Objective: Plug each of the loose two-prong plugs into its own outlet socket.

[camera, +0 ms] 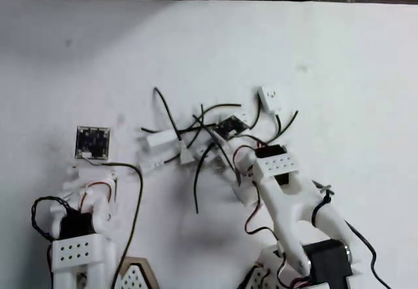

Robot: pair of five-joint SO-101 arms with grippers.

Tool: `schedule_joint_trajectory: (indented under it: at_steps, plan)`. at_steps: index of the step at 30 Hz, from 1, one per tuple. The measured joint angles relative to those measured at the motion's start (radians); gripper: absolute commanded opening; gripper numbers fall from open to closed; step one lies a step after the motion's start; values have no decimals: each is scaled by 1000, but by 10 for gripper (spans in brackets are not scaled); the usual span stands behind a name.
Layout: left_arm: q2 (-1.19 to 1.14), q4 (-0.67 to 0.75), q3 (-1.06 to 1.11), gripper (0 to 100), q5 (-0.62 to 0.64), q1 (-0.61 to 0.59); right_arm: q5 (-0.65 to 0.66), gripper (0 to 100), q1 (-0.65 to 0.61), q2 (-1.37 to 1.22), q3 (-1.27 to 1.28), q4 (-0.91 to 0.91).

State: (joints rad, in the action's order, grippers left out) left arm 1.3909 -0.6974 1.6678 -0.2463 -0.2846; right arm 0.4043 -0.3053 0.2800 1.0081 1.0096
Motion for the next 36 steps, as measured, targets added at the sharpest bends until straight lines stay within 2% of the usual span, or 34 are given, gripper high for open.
schedule_joint_trajectory:
  at_steps: [7, 13, 19, 29, 32, 36]
  plan:
    - [0, 0, 0, 24, 0, 0, 0, 16, -6, 180, 11, 109]
    - [0, 0, 0, 24, 0, 0, 0, 16, -6, 460, 11, 244]
    - [0, 0, 0, 24, 0, 5, -12, 16, -8, 730, 20, 276]
    - [0, -9, -28, 24, -6, 207, -210, 17, -8, 930, 20, 249]
    - [0, -61, -89, 24, -109, 222, -290, 17, -8, 934, 23, 203]
    - [0, -135, -206, 24, -345, 224, -414, 17, -9, 941, 75, 114]
